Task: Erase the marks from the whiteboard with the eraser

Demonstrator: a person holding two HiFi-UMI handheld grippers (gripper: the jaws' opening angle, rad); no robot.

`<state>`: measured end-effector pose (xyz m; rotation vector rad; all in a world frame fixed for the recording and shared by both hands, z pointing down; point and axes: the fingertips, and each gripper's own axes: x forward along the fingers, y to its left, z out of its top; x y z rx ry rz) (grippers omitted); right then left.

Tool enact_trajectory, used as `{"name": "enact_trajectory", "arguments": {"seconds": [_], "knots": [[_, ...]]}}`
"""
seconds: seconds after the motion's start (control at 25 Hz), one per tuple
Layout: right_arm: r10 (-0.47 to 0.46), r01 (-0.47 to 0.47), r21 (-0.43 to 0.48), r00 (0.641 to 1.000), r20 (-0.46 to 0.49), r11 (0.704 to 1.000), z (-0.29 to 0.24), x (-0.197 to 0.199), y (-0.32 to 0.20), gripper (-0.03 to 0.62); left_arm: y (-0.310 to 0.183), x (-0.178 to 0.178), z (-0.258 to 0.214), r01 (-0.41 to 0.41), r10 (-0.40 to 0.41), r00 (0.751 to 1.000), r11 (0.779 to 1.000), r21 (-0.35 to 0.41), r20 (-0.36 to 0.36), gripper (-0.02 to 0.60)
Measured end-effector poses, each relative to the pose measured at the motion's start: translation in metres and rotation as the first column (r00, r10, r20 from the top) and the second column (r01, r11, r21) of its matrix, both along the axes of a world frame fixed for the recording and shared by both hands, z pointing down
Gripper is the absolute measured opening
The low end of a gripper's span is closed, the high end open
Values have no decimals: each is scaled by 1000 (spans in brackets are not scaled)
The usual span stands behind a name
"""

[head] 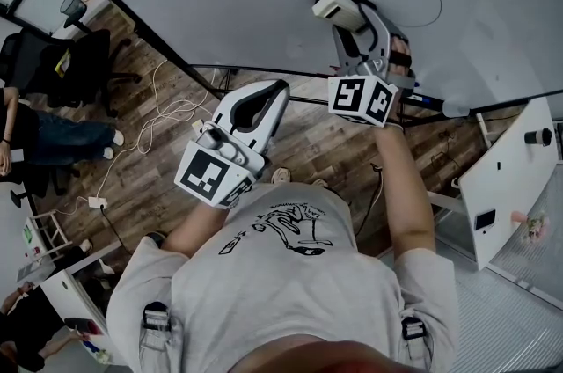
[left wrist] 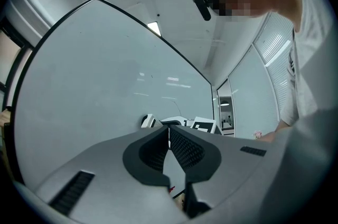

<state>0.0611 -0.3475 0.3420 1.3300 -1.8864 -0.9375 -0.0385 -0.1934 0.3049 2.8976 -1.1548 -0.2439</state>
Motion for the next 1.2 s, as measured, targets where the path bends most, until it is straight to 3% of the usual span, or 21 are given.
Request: {"name": "enact_trajectory", "arguments": {"seconds": [0.56, 1.2], "knots": [[31, -35, 30, 992, 124, 999, -60, 44, 1, 258, 7, 6, -2, -10, 10, 1000, 1000, 7, -4, 26], [89, -115, 75, 956, 280, 991, -116, 122, 1, 258, 10, 6, -5, -11, 11, 1000, 1000, 12, 0, 26]]}}
